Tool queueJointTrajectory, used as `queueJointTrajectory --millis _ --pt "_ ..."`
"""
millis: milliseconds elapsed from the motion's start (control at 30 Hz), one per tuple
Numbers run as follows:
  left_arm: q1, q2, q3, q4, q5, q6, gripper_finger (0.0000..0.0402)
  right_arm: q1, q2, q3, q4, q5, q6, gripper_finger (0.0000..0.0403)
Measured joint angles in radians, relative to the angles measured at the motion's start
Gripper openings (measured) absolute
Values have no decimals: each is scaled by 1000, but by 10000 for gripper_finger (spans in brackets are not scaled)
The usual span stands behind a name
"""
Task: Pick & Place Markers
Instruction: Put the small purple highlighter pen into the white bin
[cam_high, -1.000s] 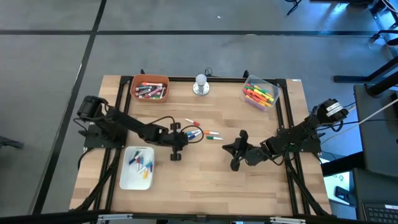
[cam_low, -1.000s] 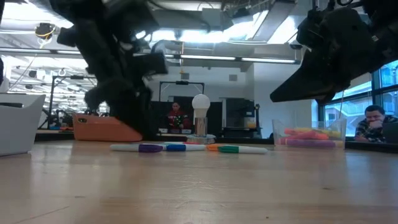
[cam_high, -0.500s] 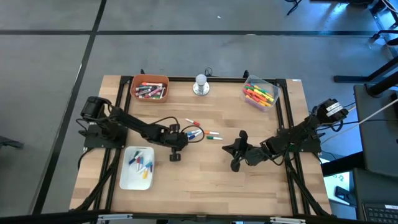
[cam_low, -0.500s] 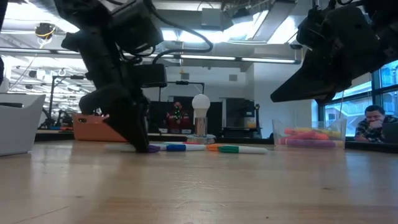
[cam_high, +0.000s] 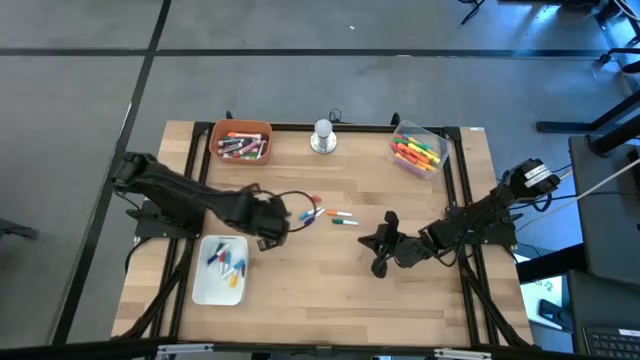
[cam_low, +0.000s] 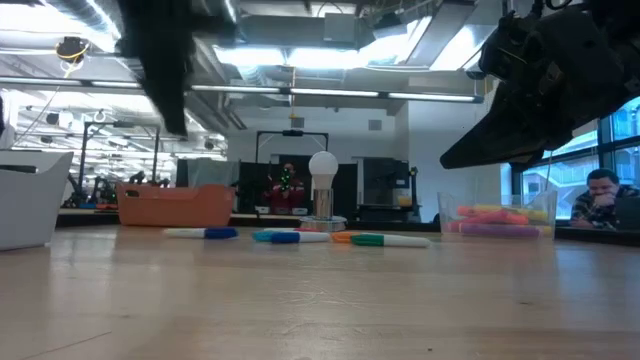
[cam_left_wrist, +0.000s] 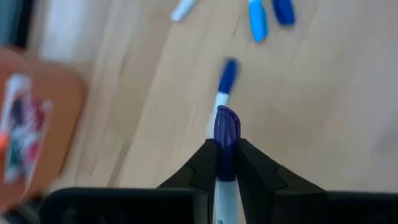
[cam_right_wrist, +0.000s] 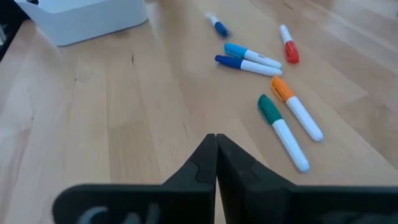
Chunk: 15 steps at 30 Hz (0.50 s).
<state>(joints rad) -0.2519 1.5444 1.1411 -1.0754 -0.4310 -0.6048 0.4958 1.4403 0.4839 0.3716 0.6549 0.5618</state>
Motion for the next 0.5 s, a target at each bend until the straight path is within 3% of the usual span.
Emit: queueJointTrajectory --millis 133,233,500 --pt "-80 -46 141 -269 29 -277 45 10 0 0 -2 4 5 7" --pt "-151 -84 166 -358 56 -470 47 13 0 0 -3 3 8 10" --pt "-325 -86 -5 -312 246 -791 53 13 0 0 -3 -3 2 6"
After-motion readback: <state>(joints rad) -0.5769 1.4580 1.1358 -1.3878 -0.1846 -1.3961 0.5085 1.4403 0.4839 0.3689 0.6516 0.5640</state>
